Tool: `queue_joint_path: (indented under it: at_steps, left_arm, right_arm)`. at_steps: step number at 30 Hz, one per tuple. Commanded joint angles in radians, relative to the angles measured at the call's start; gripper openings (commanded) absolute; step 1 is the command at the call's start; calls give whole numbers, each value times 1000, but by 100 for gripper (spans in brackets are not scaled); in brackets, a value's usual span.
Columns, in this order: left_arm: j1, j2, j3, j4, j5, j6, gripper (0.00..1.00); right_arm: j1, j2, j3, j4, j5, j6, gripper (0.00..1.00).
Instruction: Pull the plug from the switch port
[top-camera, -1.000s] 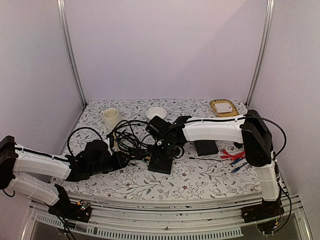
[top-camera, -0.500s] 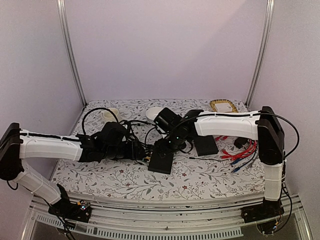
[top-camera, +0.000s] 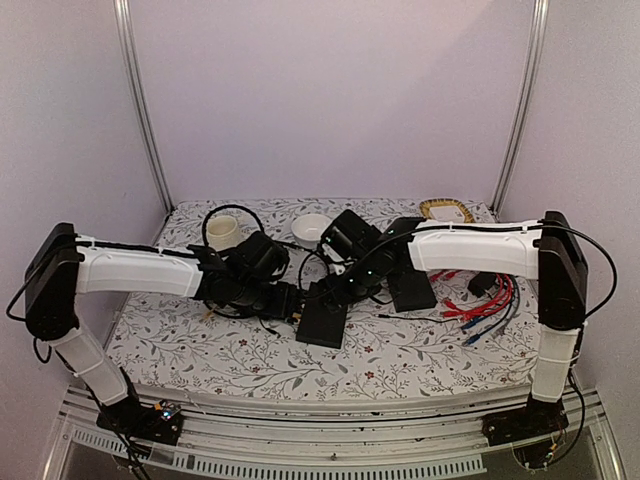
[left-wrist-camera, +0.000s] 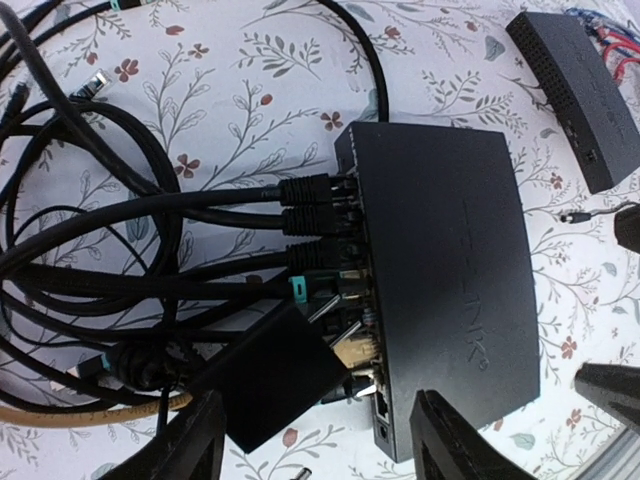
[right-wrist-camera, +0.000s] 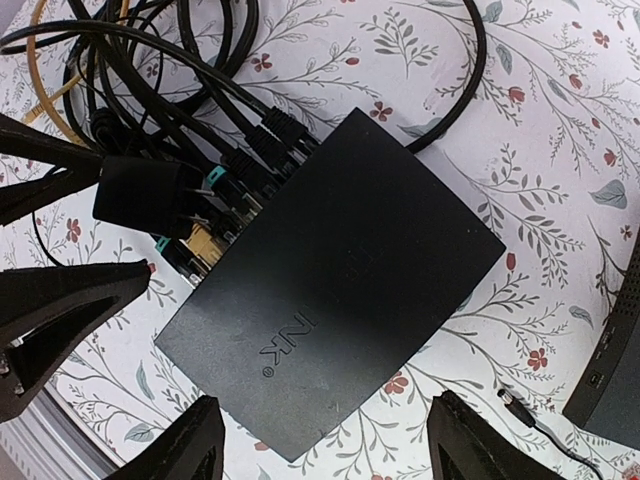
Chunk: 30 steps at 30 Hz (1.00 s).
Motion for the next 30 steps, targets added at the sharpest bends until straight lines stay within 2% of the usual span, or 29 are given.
queue_joint_path:
  at_steps: [1,6,15,21,30]
  left_arm:
    - [-9,45,92,-104,-7,11,66]
    - [-10,107,196,-213,-22,70,69]
    - [-5,94,206,-262,-68,230,75]
    - [0,82,171,-218,-72,284,79]
    - [8,119,151,-181,-51,323,79]
  right_arm:
    - [-10,-61,-31,32,-14,-18,72]
    - [-19,-81,-57,49,-24,-21,72]
    - [-33,-102,-73,66,-37,-29,72]
    - [-34,-110,-82,75,-42,-26,72]
    - [-35,-122,-93,76,-44,-19,72]
